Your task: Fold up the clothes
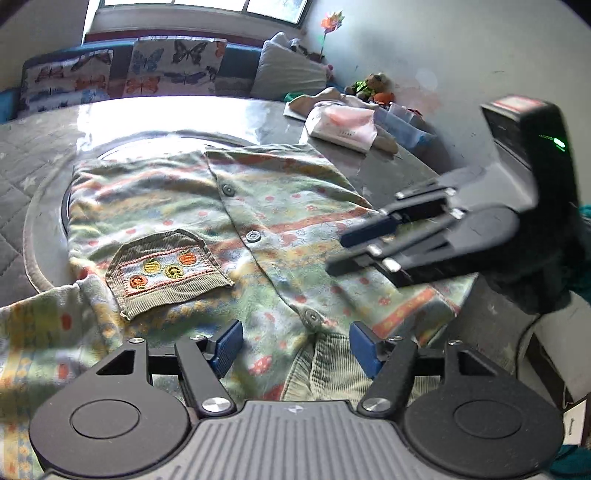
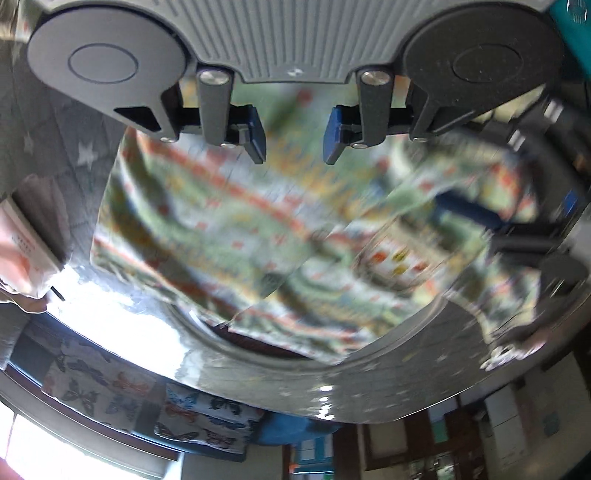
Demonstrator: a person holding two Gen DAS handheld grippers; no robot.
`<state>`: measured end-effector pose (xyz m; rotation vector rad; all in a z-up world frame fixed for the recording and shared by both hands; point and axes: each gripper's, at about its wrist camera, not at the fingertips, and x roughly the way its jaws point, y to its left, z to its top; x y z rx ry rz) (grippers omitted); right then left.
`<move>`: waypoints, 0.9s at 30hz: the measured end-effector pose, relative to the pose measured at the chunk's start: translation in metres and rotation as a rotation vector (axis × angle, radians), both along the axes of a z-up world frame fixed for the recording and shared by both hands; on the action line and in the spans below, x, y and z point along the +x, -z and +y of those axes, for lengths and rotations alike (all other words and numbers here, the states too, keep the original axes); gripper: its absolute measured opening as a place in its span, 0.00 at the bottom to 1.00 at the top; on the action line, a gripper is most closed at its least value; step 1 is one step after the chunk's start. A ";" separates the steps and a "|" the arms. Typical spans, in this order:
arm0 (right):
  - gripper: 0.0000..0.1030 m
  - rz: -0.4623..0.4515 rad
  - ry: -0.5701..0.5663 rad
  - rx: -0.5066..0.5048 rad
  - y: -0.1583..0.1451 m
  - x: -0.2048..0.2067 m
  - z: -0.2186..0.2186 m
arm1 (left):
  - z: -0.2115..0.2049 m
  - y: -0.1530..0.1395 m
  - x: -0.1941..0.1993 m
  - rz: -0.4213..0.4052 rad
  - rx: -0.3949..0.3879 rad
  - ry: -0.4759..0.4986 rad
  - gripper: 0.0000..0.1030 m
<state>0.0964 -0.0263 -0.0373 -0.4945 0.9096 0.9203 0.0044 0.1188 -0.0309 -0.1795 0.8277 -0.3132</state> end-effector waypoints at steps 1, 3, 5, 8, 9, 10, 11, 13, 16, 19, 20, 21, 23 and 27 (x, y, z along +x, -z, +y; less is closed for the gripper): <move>0.33 0.001 -0.006 -0.004 0.001 -0.008 -0.004 | -0.001 0.000 -0.002 -0.002 0.010 0.000 0.65; 0.34 -0.022 -0.016 -0.012 0.001 -0.023 -0.011 | -0.003 -0.002 -0.003 -0.002 0.024 -0.006 0.66; 0.34 -0.049 -0.016 -0.006 0.000 -0.035 -0.018 | -0.004 -0.007 -0.004 -0.010 0.032 -0.017 0.66; 0.36 -0.067 0.039 0.043 -0.004 -0.050 -0.033 | -0.004 -0.017 -0.004 -0.036 0.029 -0.036 0.68; 0.36 -0.066 0.046 0.048 -0.002 -0.053 -0.035 | -0.005 -0.019 -0.002 -0.039 0.024 -0.040 0.68; 0.36 -0.063 0.057 0.055 -0.001 -0.055 -0.039 | -0.006 -0.021 0.000 -0.036 0.019 -0.044 0.69; 0.37 -0.059 0.073 0.066 0.000 -0.055 -0.042 | -0.008 -0.022 0.003 -0.030 0.017 -0.047 0.71; 0.38 -0.051 0.105 0.088 0.002 -0.056 -0.050 | -0.013 -0.022 0.007 -0.016 0.019 -0.048 0.71; 0.39 -0.049 0.176 0.132 -0.001 -0.056 -0.065 | -0.021 -0.023 0.012 -0.012 0.026 -0.044 0.73; 0.42 -0.058 0.243 0.161 -0.007 -0.054 -0.080 | -0.028 -0.024 0.018 -0.009 0.031 -0.041 0.77; 0.43 -0.062 0.270 0.170 -0.008 -0.053 -0.087 | -0.030 -0.025 0.019 -0.008 0.033 -0.040 0.77; 0.43 -0.064 0.298 0.178 -0.009 -0.051 -0.094 | -0.033 -0.025 0.021 -0.008 0.035 -0.036 0.78; 0.43 -0.071 0.362 0.192 -0.009 -0.047 -0.109 | -0.039 -0.026 0.024 -0.008 0.039 -0.031 0.82; 0.43 -0.086 0.521 0.200 -0.005 -0.036 -0.144 | -0.052 -0.026 0.029 -0.005 0.047 -0.011 0.86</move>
